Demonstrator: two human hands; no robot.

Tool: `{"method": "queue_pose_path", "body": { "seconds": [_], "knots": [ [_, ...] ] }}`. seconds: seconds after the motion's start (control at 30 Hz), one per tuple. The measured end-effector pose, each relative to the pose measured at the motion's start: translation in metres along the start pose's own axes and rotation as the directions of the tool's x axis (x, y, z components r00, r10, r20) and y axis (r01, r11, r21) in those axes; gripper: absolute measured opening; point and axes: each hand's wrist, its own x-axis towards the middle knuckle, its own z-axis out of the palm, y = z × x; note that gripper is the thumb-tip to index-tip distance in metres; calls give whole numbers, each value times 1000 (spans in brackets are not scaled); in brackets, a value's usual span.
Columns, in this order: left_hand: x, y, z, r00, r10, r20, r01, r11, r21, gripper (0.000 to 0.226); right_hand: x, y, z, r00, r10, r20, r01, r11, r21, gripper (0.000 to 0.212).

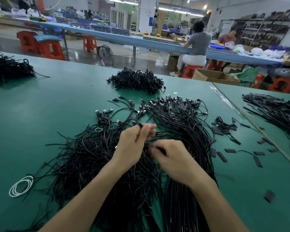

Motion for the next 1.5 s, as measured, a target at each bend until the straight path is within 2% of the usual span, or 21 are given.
{"method": "queue_pose_path", "body": {
  "seconds": [0.03, 0.1, 0.17, 0.23, 0.3, 0.4, 0.5, 0.53, 0.57, 0.63, 0.7, 0.77, 0.83, 0.93, 1.0, 1.07, 1.17, 1.27, 1.33, 1.4, 1.5],
  "knots": [
    [-3, -2, 0, 997, -10, 72, 2, 995, 99, 31, 1, 1, -5, 999, -8, -33, 8, 1000, -7, 20],
    [-11, -3, 0, 972, -134, 196, 108, 985, 137, 41, 2, 3, -13, 995, -10, -104, 13, 1000, 24, 10],
    [-17, -1, 0, 904, -290, 313, 309, 951, -11, 53, 4, 4, -17, 991, -11, -136, 26, 994, 106, 11],
    [-19, 5, -5, 832, -383, 402, 470, 871, -144, 60, 5, 3, -16, 990, -14, -137, 45, 973, 225, 10],
    [-18, 10, -10, 774, -390, 499, 572, 768, -288, 59, 6, 1, -11, 989, 17, -145, 35, 936, 350, 7],
    [-16, 16, -18, 718, -295, 631, 661, 573, -484, 52, 6, -1, 0, 985, 48, -163, 30, 894, 448, 15],
    [-10, 22, -21, 774, -185, 606, 632, 286, -720, 45, 4, -1, 10, 983, 72, -166, -6, 930, 369, 26],
    [-8, 24, -19, 809, -197, 554, 587, 228, -777, 43, 2, -2, 14, 989, 62, -133, -16, 947, 322, 33],
    [-6, 26, -17, 848, -230, 477, 523, 214, -825, 39, 1, -4, 17, 996, 46, -83, -22, 963, 269, 37],
    [-3, 24, -11, 919, -272, 287, 369, 330, -869, 35, -3, -7, 21, 999, 18, 39, -24, 988, 151, 35],
    [-2, 16, -4, 961, -245, 128, 253, 597, -761, 34, -5, -10, 22, 992, 0, 123, -6, 999, 43, 23],
    [-3, 8, 0, 985, -173, -2, 153, 880, -450, 26, -7, -10, 18, 988, -15, 154, 17, 1000, -7, 20],
    [-5, 3, -1, 993, -121, -7, 117, 975, -187, 25, -9, -9, 11, 988, -20, 152, 20, 1000, 1, 24],
    [-10, -1, -5, 979, -146, 142, 129, 984, 123, 30, -10, -4, -1, 997, -22, 70, 23, 1000, -11, 26],
    [-14, 0, -6, 938, -224, 265, 177, 966, 188, 41, -10, -1, -8, 1000, -20, 4, 20, 1000, 16, 17],
    [-19, 6, -7, 871, -316, 376, 311, 947, 77, 53, -10, -1, -12, 998, -33, -54, 38, 994, 103, 12],
    [-23, 10, -12, 796, -389, 463, 450, 893, -23, 62, -6, 0, -13, 988, -44, -145, 84, 956, 282, 11],
    [-23, 11, -21, 689, -347, 636, 579, 792, -195, 57, -5, 2, -11, 998, -55, -34, 65, 861, 505, 11],
    [-22, 10, -26, 646, -291, 706, 618, 742, -260, 55, -6, 2, -11, 996, -77, 52, 30, 797, 604, 13],
    [-23, 10, -28, 643, -288, 709, 611, 752, -248, 54, -6, 2, -12, 995, -78, 68, 24, 815, 578, 13],
    [-23, 9, -21, 708, -375, 598, 582, 790, -194, 57, -3, 0, -12, 999, -37, 25, 24, 911, 411, 11]
  ]
}}
